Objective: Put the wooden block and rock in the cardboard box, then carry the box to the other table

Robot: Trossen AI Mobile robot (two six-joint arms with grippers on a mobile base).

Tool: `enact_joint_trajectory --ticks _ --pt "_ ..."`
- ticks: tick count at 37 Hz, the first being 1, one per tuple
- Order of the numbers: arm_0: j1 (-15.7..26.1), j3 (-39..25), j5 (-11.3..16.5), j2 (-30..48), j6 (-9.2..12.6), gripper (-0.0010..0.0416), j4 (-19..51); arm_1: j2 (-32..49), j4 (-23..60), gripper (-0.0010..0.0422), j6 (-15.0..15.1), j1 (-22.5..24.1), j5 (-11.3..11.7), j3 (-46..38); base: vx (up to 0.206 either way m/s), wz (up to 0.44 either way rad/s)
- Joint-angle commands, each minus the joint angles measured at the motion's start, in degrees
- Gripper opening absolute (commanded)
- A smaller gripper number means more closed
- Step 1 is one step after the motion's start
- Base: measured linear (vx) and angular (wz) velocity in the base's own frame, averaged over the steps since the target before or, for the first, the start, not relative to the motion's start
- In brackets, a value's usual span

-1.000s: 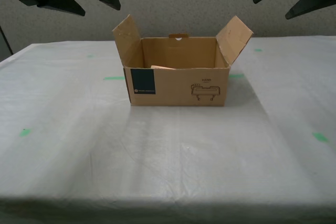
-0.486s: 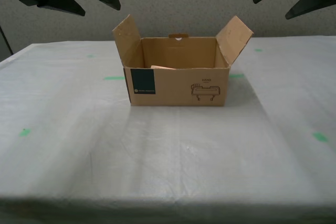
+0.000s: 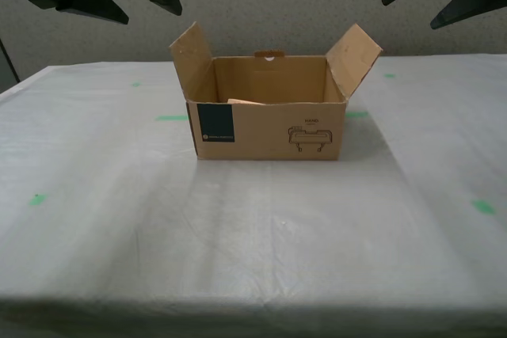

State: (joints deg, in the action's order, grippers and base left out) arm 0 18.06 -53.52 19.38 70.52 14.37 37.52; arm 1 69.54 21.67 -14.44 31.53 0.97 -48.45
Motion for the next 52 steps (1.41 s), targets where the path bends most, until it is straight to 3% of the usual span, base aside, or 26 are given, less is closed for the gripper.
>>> enact_joint_trajectory --ticks 1,52 --pt "0.0 0.0 -0.2 0.0 0.2 0.0394 0.0 0.0 -0.2 0.0400 0.0 0.0 0.1 0.0 0.000 0.000" --pt "0.0 0.0 -0.2 0.0 0.2 0.0394 0.0 0.0 -0.2 0.0400 0.0 0.0 0.1 0.0 0.000 0.000"
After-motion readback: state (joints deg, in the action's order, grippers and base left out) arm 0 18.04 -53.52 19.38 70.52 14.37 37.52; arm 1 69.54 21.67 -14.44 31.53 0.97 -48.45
